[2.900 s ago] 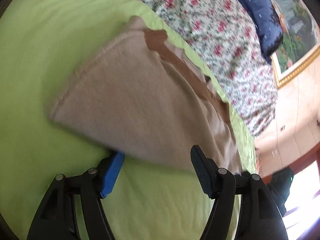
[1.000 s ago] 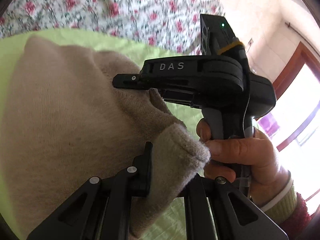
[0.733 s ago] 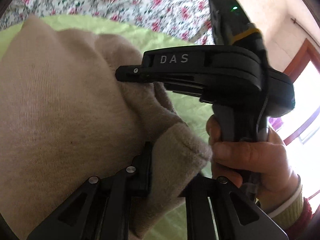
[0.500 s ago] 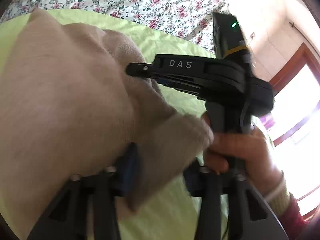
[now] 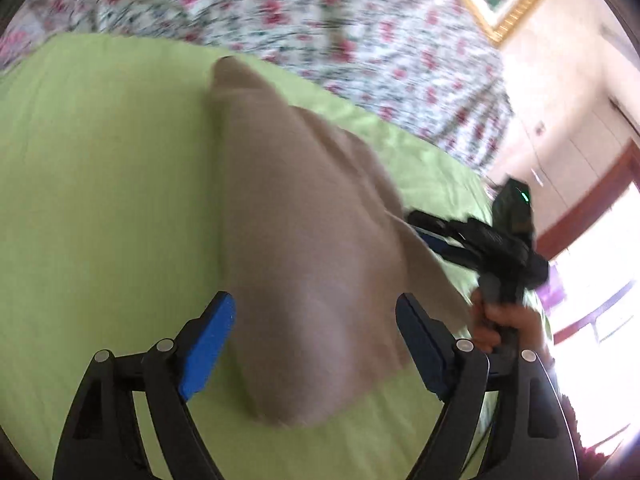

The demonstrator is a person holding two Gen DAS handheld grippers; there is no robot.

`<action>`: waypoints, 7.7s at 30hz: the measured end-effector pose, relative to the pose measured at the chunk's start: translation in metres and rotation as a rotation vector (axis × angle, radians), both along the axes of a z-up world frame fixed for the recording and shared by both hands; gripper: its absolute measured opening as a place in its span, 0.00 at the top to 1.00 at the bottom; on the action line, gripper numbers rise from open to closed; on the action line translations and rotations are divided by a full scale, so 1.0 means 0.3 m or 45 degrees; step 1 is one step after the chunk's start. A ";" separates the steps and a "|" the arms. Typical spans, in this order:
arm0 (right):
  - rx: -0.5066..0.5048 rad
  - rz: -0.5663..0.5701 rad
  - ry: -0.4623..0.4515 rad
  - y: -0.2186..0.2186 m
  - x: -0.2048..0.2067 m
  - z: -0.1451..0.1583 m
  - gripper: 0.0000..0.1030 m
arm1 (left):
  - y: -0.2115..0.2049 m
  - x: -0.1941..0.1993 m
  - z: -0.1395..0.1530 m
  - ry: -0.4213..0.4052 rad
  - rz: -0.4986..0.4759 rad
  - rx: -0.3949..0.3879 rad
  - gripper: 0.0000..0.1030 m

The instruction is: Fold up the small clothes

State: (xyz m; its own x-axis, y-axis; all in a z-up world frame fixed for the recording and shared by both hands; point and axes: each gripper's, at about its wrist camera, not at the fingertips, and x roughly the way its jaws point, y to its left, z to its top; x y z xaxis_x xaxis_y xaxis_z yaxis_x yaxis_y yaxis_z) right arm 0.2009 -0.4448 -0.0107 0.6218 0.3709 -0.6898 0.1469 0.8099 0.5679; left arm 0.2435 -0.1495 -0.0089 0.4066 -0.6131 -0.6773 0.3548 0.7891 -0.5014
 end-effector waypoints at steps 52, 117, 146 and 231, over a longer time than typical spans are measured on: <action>-0.043 0.252 -0.056 0.723 0.154 0.081 0.65 | 0.736 -0.067 -0.010 -0.024 0.335 0.034 0.37; -0.109 0.207 -0.047 0.838 -0.408 -0.022 0.96 | 0.634 -0.637 -0.159 -0.247 0.251 0.456 0.57; -0.296 0.170 -0.026 0.816 -0.446 -0.031 0.99 | 0.592 -0.547 -0.176 -0.116 0.077 0.210 0.96; -0.505 0.134 -0.170 0.980 -0.784 0.127 0.11 | 0.650 -0.756 -0.094 -0.244 0.310 0.650 0.07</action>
State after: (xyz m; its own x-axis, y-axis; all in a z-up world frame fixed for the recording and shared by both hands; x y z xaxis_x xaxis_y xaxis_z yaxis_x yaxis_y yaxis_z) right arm -0.0343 -0.1509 0.0272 0.6879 0.1596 -0.7081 -0.0019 0.9759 0.2181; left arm 0.0167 0.0454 -0.0370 0.6388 -0.1034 -0.7624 0.1805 0.9834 0.0179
